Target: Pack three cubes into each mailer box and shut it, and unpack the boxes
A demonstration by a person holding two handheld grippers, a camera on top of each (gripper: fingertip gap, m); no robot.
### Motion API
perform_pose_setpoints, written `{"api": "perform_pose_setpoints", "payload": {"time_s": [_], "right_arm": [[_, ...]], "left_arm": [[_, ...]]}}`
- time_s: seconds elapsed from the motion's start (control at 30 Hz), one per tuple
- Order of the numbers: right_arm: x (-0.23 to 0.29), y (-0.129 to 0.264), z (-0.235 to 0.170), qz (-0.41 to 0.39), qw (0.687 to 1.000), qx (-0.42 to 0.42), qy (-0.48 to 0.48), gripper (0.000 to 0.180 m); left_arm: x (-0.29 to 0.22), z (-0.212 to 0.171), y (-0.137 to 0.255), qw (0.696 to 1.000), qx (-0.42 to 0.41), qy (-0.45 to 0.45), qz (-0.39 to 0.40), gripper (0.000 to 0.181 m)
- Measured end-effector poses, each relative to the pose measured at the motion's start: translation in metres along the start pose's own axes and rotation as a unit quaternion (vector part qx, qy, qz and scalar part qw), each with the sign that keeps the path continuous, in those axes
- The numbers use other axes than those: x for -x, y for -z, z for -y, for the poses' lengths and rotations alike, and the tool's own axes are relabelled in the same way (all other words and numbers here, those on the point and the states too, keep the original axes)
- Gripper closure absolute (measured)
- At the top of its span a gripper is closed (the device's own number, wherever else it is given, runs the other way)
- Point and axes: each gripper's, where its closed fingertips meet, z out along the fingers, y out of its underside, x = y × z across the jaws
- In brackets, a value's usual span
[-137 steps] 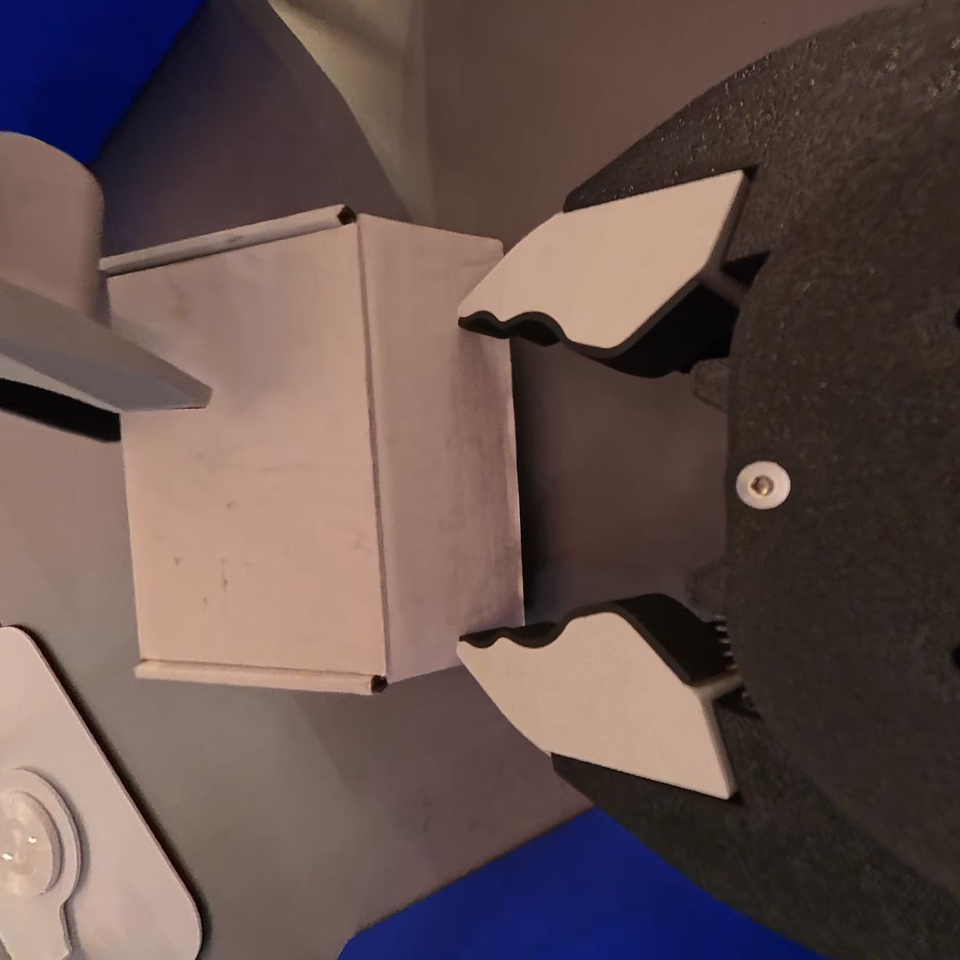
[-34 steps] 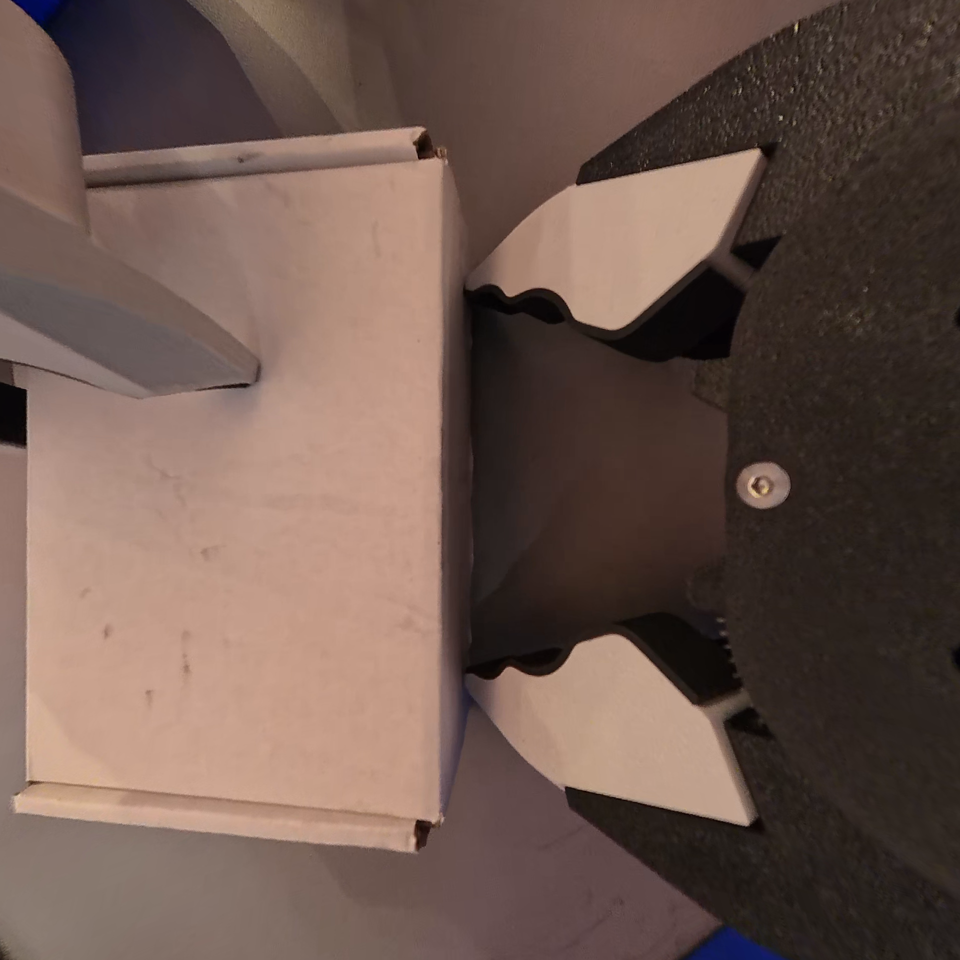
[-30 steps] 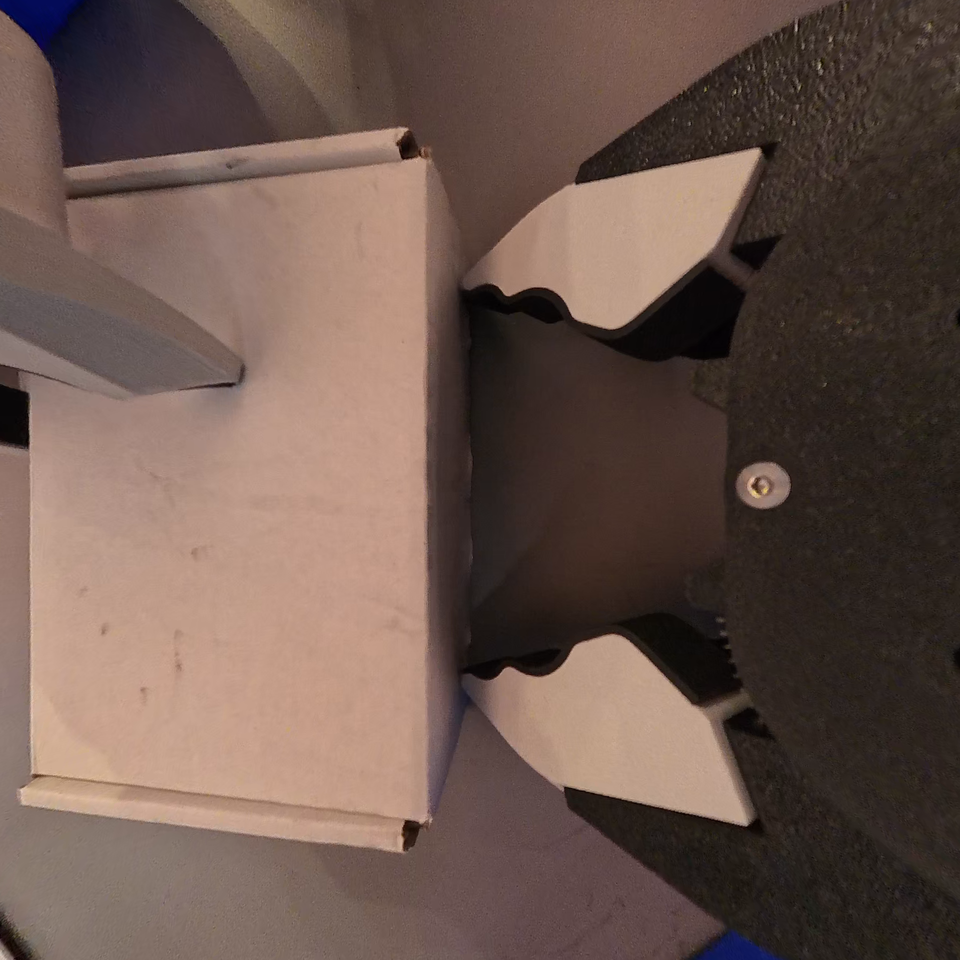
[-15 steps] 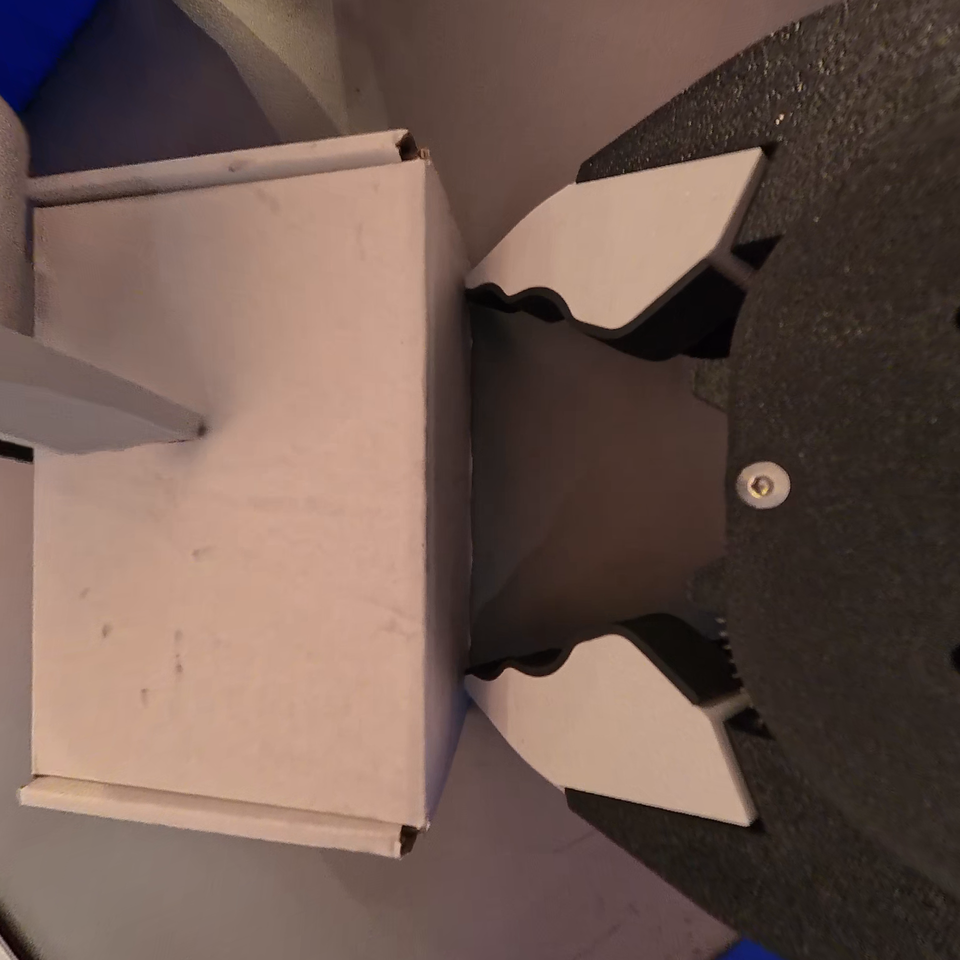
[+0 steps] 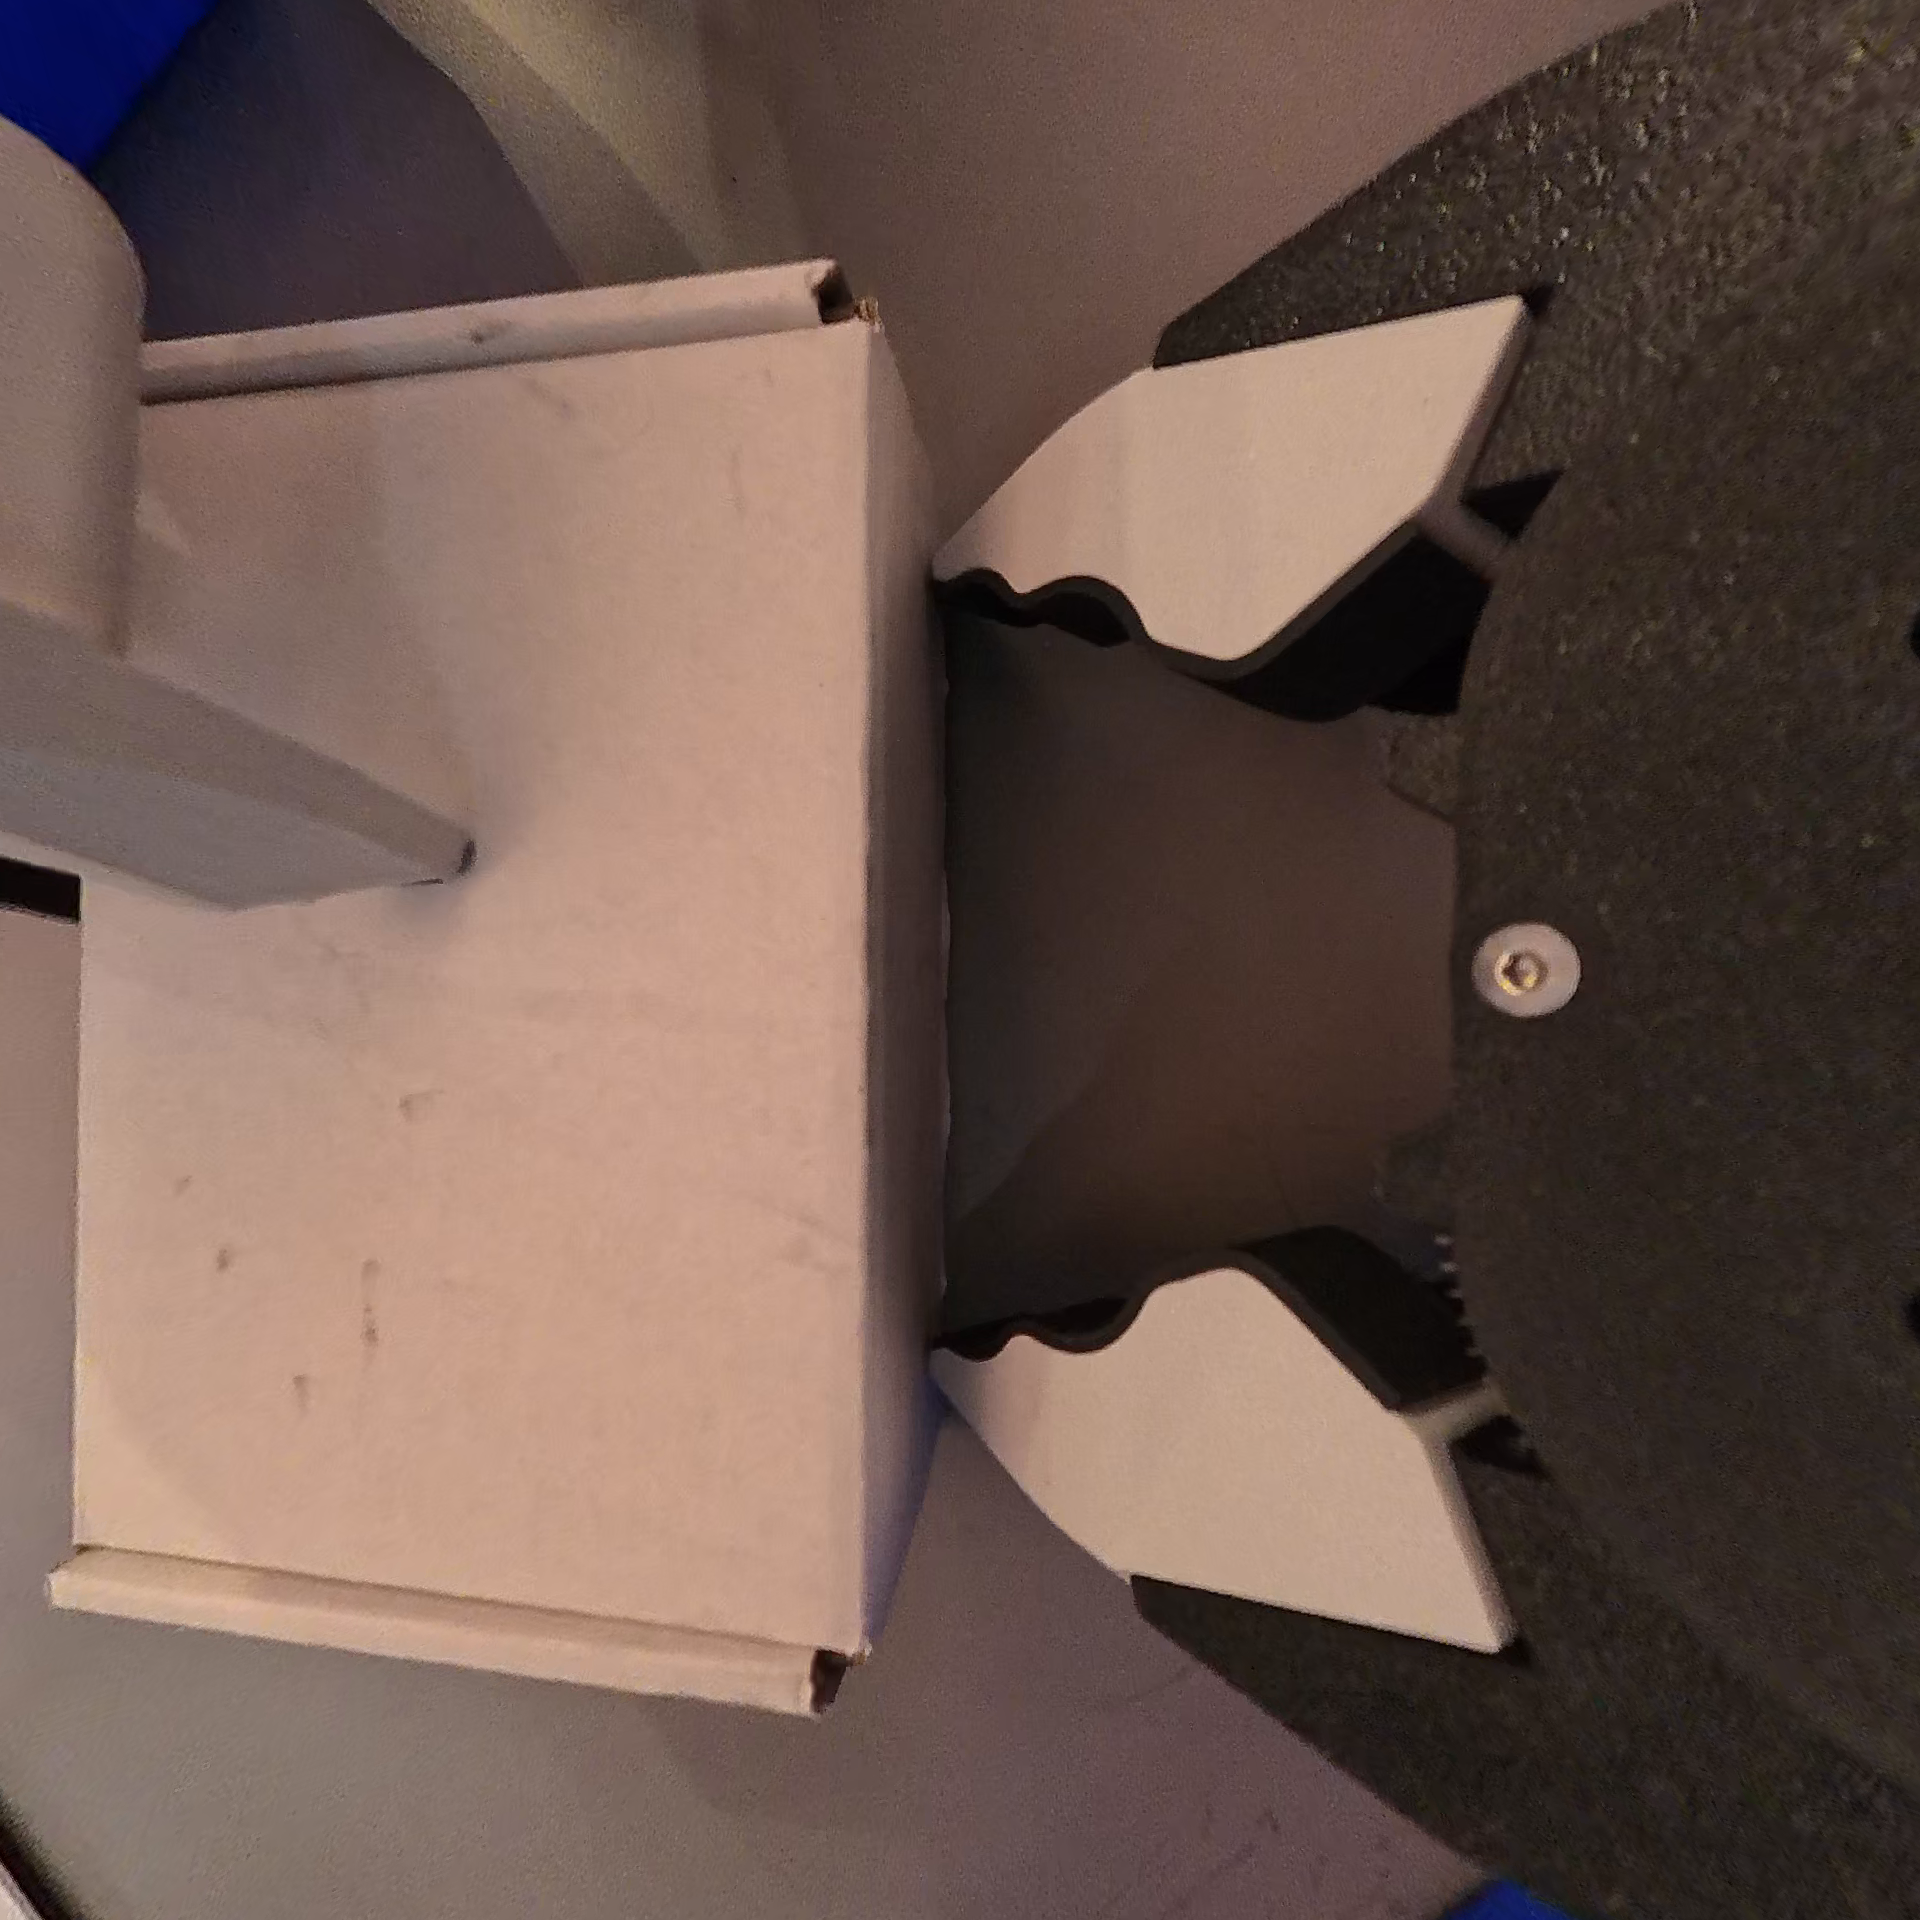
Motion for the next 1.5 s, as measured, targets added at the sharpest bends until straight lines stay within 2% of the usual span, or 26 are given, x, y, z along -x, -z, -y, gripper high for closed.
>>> {"api": "perform_pose_setpoints", "payload": {"time_s": [0.3,0.37,0.5,0.57,0.67,0.73,0.87,0.97,1.07,1.13,1.2,1.27,1.33,1.4,1.5], "right_arm": [[0.004,0.001,-0.008,-0.023,1.000,0.010,-0.005,0.113],[0.009,0.002,-0.019,-0.001,0.999,0.040,-0.007,0.115],[0.014,0.007,-0.039,0.047,0.993,0.096,-0.053,0.127],[0.014,0.011,-0.045,0.059,0.991,0.102,-0.066,0.133],[0.016,0.021,-0.037,0.068,0.993,0.073,-0.067,0.133],[0.014,0.028,-0.027,0.041,0.997,0.039,-0.055,0.131],[0.013,0.039,-0.004,-0.071,0.997,-0.024,0.025,0.126],[0.020,0.053,0.011,-0.176,0.974,-0.066,0.129,0.127],[0.027,0.077,0.028,-0.288,0.926,-0.128,0.208,0.137],[0.040,0.094,0.040,-0.335,0.883,-0.195,0.266,0.140],[0.054,0.104,0.043,-0.340,0.855,-0.265,0.287,0.142],[0.061,0.093,0.037,-0.290,0.868,-0.294,0.274,0.142],[0.059,0.067,0.021,-0.218,0.917,-0.236,0.238,0.141],[0.061,0.051,0.008,-0.154,0.945,-0.184,0.220,0.140],[0.063,0.039,-0.001,-0.145,0.957,-0.135,0.215,0.093]], "left_arm": [[-0.004,-0.005,0.003,1.000,0.012,-0.012,-0.009,0.055],[-0.013,-0.011,0.008,0.999,0.034,-0.020,-0.013,0.054],[-0.026,-0.027,0.033,0.997,0.043,-0.062,0.019,0.063],[-0.026,-0.029,0.048,0.996,0.020,-0.070,0.044,0.062],[-0.032,-0.029,0.062,0.998,-0.029,-0.042,0.026,0.067],[-0.036,-0.028,0.065,0.999,-0.042,-0.024,0.000,0.069],[-0.051,-0.026,0.062,0.998,-0.041,-0.022,-0.047,0.072],[-0.071,-0.022,0.059,0.995,-0.047,-0.030,-0.086,0.074],[-0.087,-0.022,0.054,0.992,-0.041,-0.040,-0.113,0.074],[-0.095,-0.023,0.050,0.990,-0.033,-0.046,-0.127,0.074],[-0.104,-0.022,0.048,0.988,-0.032,-0.056,-0.140,0.071],[-0.107,-0.022,0.043,0.988,-0.027,-0.072,-0.131,0.077],[-0.102,-0.025,0.039,0.991,-0.013,-0.083,-0.103,0.072],[-0.101,-0.025,0.045,0.991,-0.019,-0.083,-0.102,0.071],[-0.094,-0.009,0.073,0.988,-0.096,-0.058,-0.102,0.072]]}}
